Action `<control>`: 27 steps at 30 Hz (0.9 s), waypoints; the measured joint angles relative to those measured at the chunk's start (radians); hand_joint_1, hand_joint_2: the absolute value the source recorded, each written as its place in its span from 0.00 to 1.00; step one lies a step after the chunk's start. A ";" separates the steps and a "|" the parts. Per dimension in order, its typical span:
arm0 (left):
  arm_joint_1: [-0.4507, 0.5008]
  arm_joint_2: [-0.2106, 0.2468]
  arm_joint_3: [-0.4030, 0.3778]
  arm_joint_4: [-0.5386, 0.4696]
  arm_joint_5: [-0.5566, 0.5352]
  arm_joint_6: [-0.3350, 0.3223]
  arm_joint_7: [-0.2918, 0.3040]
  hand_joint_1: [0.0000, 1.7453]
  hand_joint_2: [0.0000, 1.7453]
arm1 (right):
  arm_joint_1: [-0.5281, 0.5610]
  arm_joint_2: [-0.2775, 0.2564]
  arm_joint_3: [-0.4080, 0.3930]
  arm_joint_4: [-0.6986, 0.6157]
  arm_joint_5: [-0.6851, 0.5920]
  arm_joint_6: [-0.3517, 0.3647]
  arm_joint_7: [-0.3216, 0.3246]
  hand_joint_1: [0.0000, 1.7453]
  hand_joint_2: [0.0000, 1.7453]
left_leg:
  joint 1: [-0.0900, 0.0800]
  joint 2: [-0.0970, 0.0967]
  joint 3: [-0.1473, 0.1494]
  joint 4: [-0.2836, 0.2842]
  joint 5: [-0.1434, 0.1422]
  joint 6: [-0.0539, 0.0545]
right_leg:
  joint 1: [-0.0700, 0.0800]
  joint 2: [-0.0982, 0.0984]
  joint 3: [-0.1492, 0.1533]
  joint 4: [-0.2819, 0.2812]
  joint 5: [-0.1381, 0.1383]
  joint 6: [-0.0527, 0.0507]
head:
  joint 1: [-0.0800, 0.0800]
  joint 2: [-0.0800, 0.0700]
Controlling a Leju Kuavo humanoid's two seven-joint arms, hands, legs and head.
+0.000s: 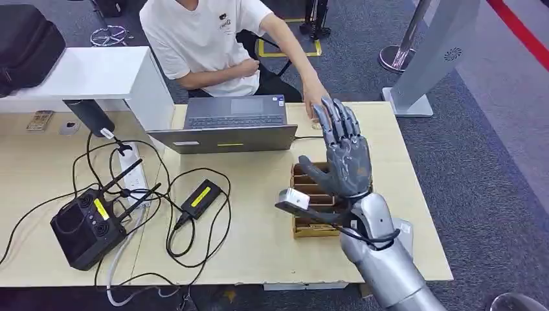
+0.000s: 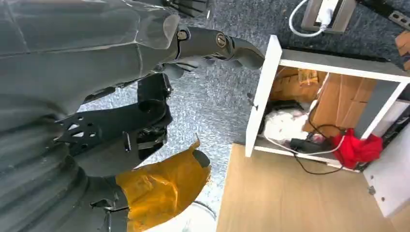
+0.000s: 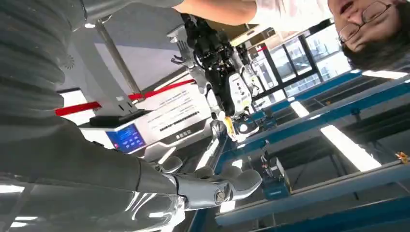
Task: Pass the card to the sensor for recognition and then transmit it.
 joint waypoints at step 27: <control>0.012 0.035 0.000 0.004 0.020 -0.042 -0.042 0.00 1.00 | 0.310 -0.077 -0.317 -0.086 -0.093 0.000 -0.117 0.00 1.00 | 0.003 0.006 -0.002 0.000 0.001 -0.004 | 0.003 0.005 -0.004 0.002 0.002 -0.005 | 0.000 0.000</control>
